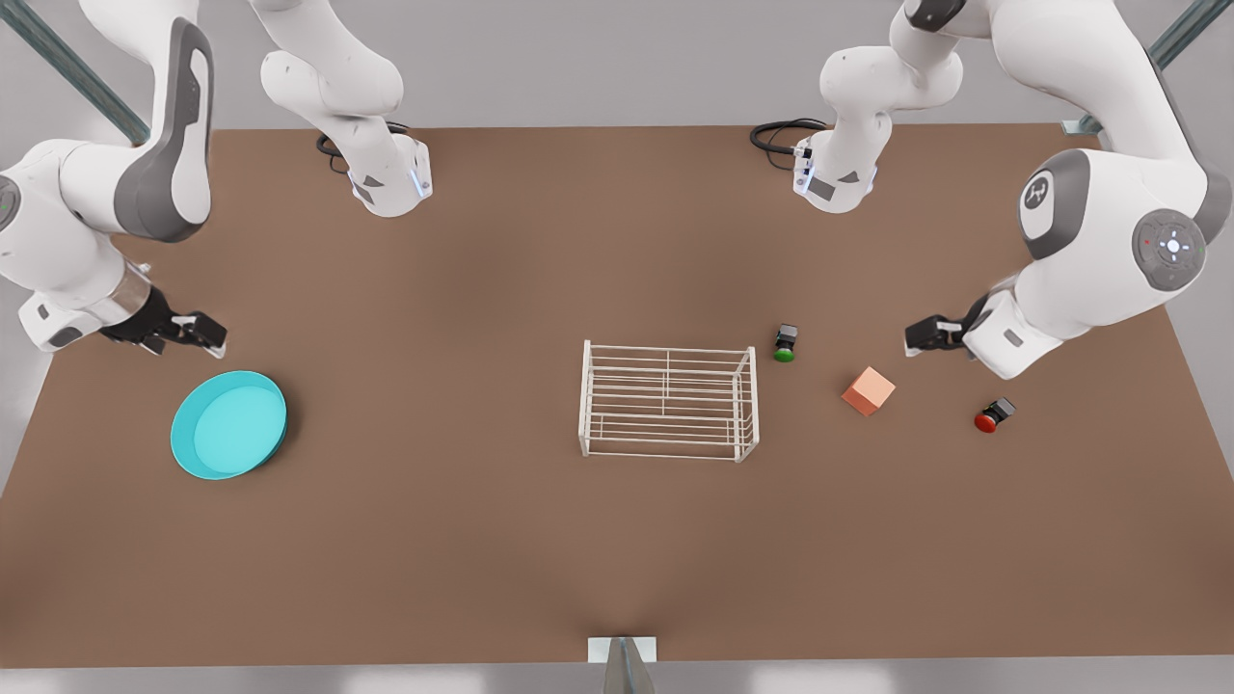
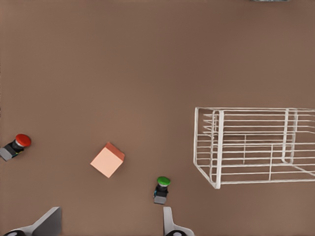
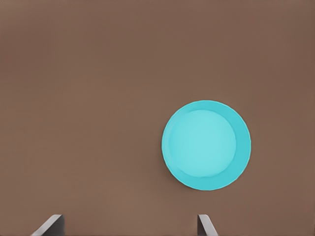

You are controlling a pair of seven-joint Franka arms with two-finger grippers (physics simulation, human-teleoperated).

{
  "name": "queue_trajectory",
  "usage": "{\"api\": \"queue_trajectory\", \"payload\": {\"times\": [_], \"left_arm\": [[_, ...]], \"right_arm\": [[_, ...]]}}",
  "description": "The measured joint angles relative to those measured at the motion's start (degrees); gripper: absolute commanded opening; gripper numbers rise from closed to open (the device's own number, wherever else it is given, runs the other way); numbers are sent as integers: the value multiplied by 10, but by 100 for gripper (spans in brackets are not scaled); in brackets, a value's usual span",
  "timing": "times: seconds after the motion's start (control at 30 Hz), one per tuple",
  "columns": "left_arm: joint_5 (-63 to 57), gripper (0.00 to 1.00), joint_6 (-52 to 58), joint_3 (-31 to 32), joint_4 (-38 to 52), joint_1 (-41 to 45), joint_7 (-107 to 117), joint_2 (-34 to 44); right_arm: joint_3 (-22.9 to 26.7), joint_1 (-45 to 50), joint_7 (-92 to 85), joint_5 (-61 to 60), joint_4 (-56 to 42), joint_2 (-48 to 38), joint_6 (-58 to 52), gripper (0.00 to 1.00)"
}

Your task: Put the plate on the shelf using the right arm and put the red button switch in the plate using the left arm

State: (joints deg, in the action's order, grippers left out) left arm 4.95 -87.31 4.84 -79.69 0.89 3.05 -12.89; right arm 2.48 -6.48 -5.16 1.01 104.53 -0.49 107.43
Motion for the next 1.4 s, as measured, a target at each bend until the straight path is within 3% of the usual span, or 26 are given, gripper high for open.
{"api": "queue_trajectory", "payload": {"times": [0.27, 0.4, 0.53, 0.63, 0.67, 0.77, 0.87, 0.93, 1.03, 1.4], "left_arm": [[-23, 100, -13, -3, -7, 0, -7, -4], [-21, 100, 3, -2, -5, 1, -12, -13], [1, 100, 14, -2, 7, -60, -27, -29], [8, 100, 18, -1, 12, -43, -32, -40], [5, 100, 19, -1, 12, -43, -33, -43], [-7, 100, 31, -1, 4, -43, -40, -32], [-33, 100, 37, 7, -34, -8, -36, -5], [-59, 100, 36, 12, -44, 54, -28, -5], [-78, 100, 19, 21, -91, 78, -21, 16], [-87, 100, -76, 9, -181, 32, -94, 54]], "right_arm": [[0, 15, -40, -33, -72, 126, 29, 100], [-1, -64, -71, -70, -101, 173, 11, 100], [-3, -107, -124, -96, -157, 248, -8, 100], [-4, -132, -177, -107, -193, 297, -13, 100], [-12, -149, -193, -102, -201, 309, -14, 100], [-124, -259, -236, -52, -235, 356, -10, 100], [-156, -287, -273, -13, -279, 402, -5, 100], [-159, -290, -293, 1, -294, 427, 0, 99], [-157, -291, -312, 4, -302, 456, 10, 100], [-128, -316, -353, -17, -301, 499, 25, 100]]}}
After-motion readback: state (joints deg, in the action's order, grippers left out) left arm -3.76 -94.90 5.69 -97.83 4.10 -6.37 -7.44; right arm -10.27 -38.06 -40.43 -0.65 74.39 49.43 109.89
